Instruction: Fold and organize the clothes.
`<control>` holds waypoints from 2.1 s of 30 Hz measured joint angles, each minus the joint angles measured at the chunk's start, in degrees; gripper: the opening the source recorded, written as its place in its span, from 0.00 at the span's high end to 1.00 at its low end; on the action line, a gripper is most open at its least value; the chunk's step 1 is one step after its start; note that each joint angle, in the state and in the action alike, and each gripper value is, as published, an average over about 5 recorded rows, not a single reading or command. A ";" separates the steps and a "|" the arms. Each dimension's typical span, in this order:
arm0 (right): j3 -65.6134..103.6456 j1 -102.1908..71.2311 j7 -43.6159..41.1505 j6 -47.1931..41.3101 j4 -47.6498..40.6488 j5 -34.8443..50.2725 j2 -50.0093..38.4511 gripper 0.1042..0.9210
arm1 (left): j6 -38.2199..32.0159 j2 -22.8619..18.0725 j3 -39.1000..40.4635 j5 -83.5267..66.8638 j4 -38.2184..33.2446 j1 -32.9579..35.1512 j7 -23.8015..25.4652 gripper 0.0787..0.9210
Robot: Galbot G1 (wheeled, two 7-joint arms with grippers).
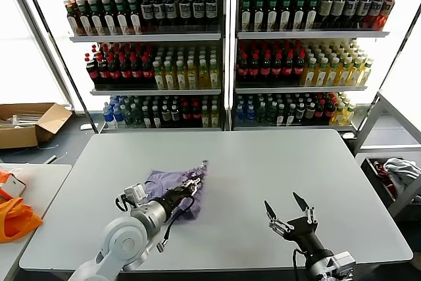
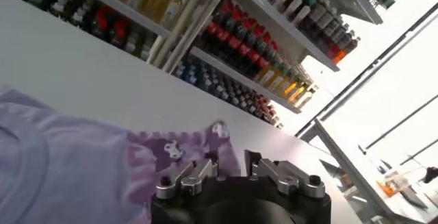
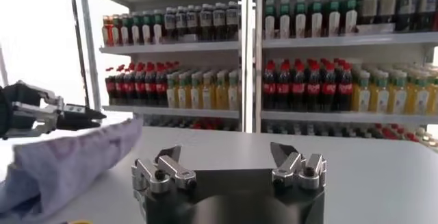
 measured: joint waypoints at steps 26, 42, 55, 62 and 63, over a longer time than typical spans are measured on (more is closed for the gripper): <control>-23.95 23.22 18.00 -18.99 -15.02 24.72 3.54 0.20 | -5.66 1.35 -18.82 18.70 -8.71 10.54 11.15 0.12; -26.52 24.99 16.62 -18.24 -17.37 23.45 4.46 0.76 | -6.26 0.59 -23.04 23.19 -10.61 14.25 12.25 0.12; -21.69 23.07 10.93 -19.07 -12.59 16.01 1.53 0.99 | -6.14 0.58 -22.96 24.23 -9.79 14.51 12.24 0.12; -17.89 21.58 8.59 -19.71 -10.08 14.19 -1.42 0.99 | -6.15 -0.02 -23.45 24.21 -9.76 15.92 12.39 0.12; -17.34 21.49 8.48 -19.86 -9.92 13.92 -1.85 0.99 | -6.16 -0.11 -23.50 24.16 -9.78 16.07 12.42 0.12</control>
